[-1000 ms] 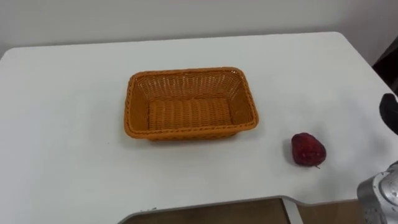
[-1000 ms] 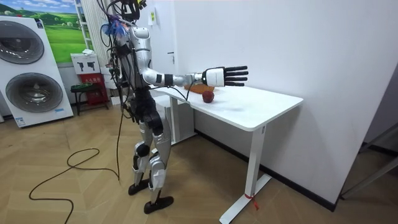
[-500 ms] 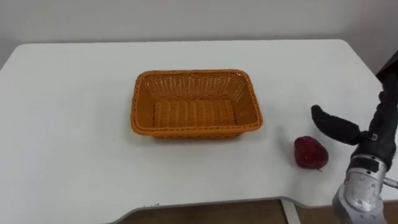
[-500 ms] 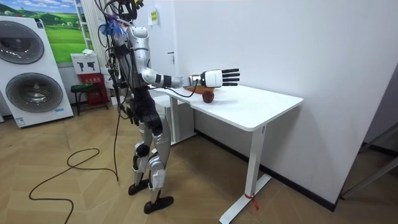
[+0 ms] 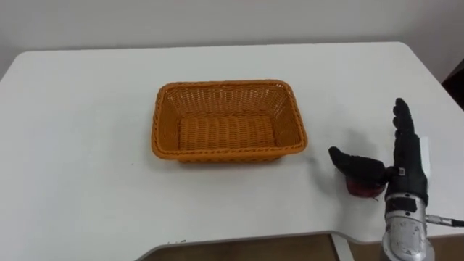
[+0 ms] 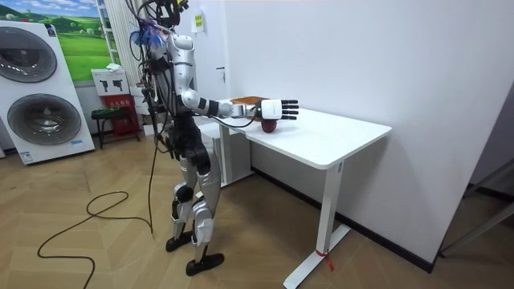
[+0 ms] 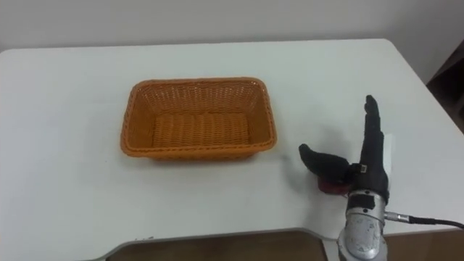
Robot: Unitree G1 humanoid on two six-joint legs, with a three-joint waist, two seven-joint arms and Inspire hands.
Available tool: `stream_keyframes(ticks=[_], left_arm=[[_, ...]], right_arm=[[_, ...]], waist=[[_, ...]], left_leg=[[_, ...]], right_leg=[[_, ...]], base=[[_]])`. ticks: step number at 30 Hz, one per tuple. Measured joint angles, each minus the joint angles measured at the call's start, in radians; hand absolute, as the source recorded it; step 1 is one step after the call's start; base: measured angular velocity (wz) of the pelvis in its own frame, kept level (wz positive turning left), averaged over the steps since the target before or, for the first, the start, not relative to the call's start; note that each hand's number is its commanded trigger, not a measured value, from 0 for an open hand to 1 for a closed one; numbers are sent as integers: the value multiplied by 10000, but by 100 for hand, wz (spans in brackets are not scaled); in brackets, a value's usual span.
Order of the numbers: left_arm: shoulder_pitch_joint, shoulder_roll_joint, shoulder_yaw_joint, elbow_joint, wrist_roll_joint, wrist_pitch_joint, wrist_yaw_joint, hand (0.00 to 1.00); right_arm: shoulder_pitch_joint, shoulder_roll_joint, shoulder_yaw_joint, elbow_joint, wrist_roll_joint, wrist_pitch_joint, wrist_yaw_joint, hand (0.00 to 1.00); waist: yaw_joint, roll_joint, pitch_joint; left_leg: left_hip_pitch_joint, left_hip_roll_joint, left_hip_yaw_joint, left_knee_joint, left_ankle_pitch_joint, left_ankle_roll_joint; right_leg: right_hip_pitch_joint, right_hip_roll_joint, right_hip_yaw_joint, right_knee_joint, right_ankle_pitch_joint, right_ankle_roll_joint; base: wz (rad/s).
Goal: Pick and place apple
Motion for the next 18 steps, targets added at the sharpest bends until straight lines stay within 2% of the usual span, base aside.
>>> stream_keyframes(ticks=[8, 18], left_arm=[[-27, 1, 9, 6, 1, -7, 5, 0], [-119, 11, 17, 119, 1, -9, 5, 0]], right_arm=[[17, -28, 0, -90, -504, -1, 247, 0], [917, -25, 151, -654, -922, -15, 584, 0]], waist=[[-15, 57, -11], [-35, 53, -17]], left_leg=[[49, 1, 6, 6, 0, 0], [-1, 1, 6, 38, 0, 1]], right_leg=[[45, 1, 2, 13, 15, -2], [0, -14, -20, 30, 29, -1]], base=[[0], [0]])
